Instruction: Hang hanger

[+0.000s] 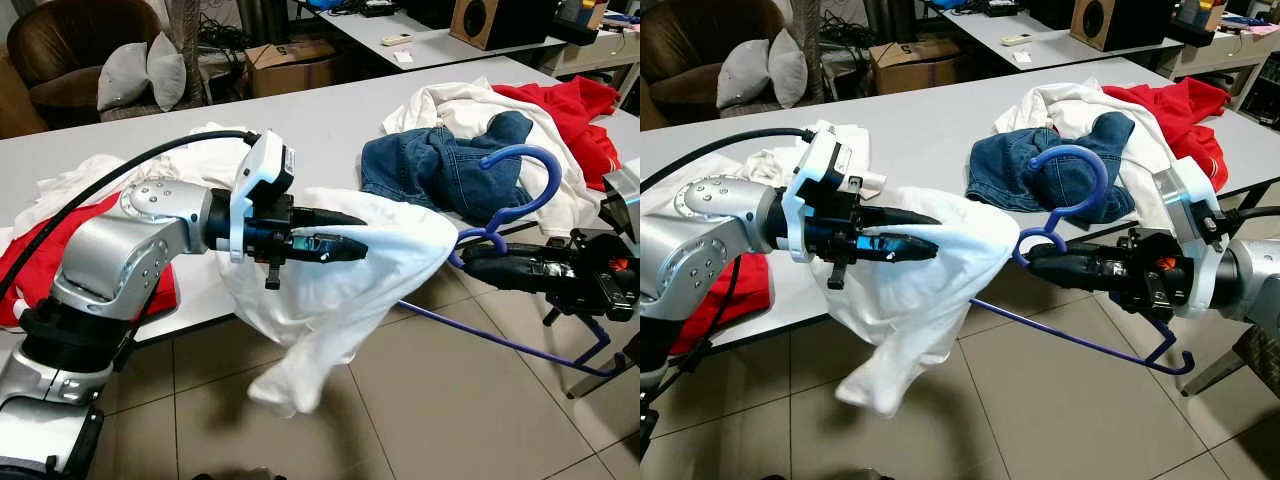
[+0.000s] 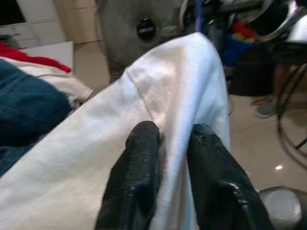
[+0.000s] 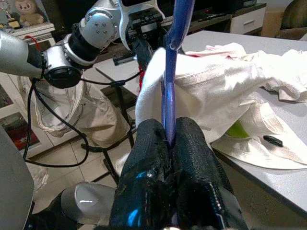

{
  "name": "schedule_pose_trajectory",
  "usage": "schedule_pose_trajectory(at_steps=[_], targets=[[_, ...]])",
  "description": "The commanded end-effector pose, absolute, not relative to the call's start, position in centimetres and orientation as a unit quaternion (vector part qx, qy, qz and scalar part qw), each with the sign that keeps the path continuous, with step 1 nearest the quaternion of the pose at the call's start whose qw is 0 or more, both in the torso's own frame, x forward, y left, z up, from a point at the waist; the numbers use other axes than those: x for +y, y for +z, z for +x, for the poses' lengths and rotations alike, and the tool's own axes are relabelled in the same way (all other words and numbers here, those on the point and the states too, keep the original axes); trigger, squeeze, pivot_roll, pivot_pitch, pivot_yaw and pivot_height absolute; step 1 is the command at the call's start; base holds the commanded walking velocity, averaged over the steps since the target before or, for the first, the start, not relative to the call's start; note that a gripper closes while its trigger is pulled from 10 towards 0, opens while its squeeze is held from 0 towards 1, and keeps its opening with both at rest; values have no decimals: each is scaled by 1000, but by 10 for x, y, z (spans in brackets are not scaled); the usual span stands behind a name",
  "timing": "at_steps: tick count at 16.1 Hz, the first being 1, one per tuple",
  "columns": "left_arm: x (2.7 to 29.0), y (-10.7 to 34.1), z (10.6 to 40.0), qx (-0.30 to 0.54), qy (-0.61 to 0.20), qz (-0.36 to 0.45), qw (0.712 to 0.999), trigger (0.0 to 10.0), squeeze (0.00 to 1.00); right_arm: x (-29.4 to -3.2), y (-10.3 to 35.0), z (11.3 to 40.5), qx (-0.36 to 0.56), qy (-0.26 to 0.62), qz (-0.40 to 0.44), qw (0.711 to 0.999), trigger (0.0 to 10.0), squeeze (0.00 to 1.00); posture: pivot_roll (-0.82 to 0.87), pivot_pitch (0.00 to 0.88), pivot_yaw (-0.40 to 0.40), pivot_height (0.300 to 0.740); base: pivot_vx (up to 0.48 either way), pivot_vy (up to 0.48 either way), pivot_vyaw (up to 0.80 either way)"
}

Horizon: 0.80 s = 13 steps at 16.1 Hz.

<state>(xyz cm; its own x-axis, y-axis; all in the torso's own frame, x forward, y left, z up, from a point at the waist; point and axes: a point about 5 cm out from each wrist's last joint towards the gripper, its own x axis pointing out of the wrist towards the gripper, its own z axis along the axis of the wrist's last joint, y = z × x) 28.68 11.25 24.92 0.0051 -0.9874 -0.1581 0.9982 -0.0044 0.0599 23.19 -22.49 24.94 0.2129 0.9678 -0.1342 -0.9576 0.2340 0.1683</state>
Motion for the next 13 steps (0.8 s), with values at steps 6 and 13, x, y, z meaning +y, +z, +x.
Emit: schedule_pose_trajectory(at_steps=[6, 13], targets=[[116, 248, 283, 42, -726, 32, 686, 0, 0, -233, 263, 245, 78, 594, 23, 801, 10000, 1000, -75, 0, 71, 740, 0, 0, 0], [135, 231, 303, 41, -632, 8, 774, 0, 0, -264, 288, 240, 5, 550, 39, 834, 10000, 1000, -80, 0, 80, 740, 0, 0, 0]])
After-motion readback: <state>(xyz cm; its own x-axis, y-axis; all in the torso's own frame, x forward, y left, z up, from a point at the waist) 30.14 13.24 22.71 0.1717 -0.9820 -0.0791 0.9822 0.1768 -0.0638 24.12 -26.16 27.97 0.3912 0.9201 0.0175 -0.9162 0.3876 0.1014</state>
